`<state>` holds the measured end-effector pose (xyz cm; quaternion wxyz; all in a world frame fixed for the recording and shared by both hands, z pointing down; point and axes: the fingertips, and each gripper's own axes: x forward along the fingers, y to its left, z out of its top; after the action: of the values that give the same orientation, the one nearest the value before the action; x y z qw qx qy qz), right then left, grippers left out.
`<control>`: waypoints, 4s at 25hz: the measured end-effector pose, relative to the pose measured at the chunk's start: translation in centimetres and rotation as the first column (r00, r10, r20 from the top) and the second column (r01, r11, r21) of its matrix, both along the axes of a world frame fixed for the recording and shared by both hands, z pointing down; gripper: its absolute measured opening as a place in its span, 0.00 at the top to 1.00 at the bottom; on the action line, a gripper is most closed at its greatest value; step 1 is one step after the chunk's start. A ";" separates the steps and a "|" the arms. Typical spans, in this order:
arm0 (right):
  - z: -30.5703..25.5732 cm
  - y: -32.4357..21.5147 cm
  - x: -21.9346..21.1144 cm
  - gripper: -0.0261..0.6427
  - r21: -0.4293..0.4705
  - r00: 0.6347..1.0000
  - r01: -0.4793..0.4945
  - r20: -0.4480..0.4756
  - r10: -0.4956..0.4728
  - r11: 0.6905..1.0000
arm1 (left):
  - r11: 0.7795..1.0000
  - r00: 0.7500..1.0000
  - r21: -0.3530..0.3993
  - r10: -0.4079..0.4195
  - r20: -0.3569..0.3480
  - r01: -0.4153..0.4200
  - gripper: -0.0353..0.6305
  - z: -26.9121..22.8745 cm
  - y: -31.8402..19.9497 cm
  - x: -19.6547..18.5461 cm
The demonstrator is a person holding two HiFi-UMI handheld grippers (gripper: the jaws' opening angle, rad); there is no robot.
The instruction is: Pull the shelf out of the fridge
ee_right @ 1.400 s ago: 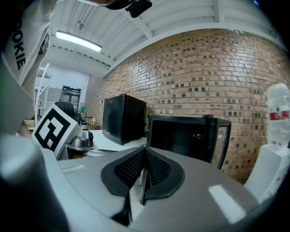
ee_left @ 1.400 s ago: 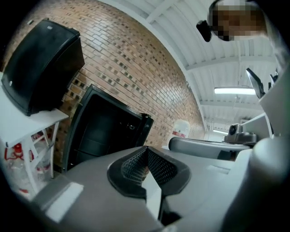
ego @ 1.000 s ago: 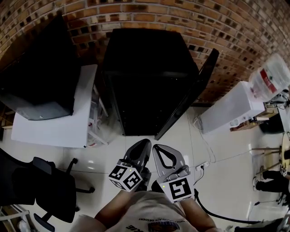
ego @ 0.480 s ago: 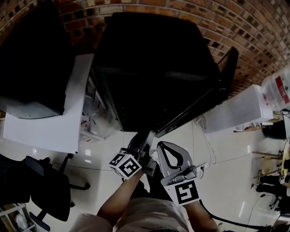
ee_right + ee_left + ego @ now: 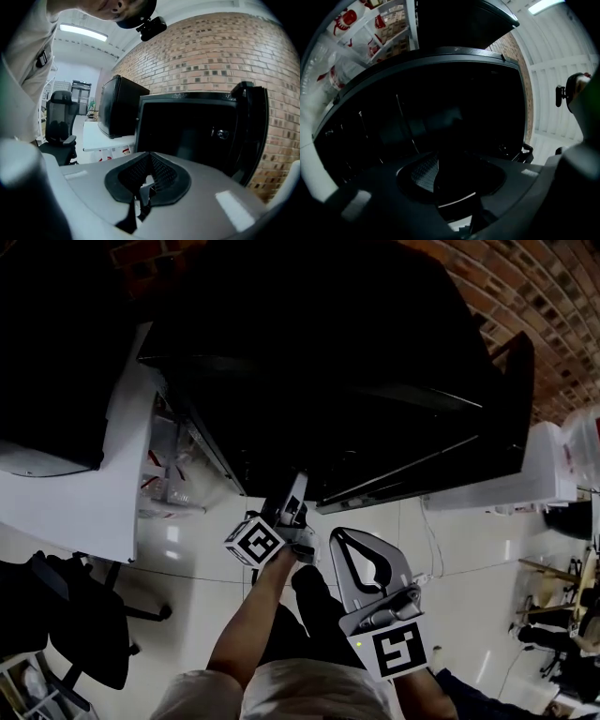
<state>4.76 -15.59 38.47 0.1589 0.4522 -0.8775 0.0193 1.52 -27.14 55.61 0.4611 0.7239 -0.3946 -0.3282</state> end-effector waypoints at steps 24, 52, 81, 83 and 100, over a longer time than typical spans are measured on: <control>6.6 -3.5 3.6 0.95 -0.146 0.999 0.000 -0.048 -0.007 0.989 | 0.972 0.969 -0.187 -0.176 -0.174 0.143 0.79 8.4 -12.1 2.2; 4.3 0.4 3.4 0.95 -0.129 1.000 -0.010 -0.016 0.008 0.992 | 0.980 0.950 -0.187 -0.124 -0.288 0.071 0.94 3.6 -4.5 1.4; -5.6 10.1 1.7 0.95 0.035 0.997 -0.048 0.054 0.046 0.998 | 0.999 0.945 -0.006 0.036 -0.324 -0.040 0.93 -13.9 16.0 -4.0; -6.3 10.7 1.8 0.95 0.048 0.998 -0.045 0.045 0.043 0.998 | 0.999 0.946 0.031 0.052 -0.319 -0.044 0.93 -15.4 16.9 -4.3; -8.3 13.3 0.0 0.95 0.101 0.998 -0.041 0.051 0.036 0.994 | 0.992 0.939 0.084 0.114 -0.325 -0.091 0.93 -18.2 19.6 -5.0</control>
<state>4.71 -2.34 30.14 0.1136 0.4760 -0.8720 -0.0110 -3.53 -7.51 37.44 0.5124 0.6936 -0.2625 -0.4329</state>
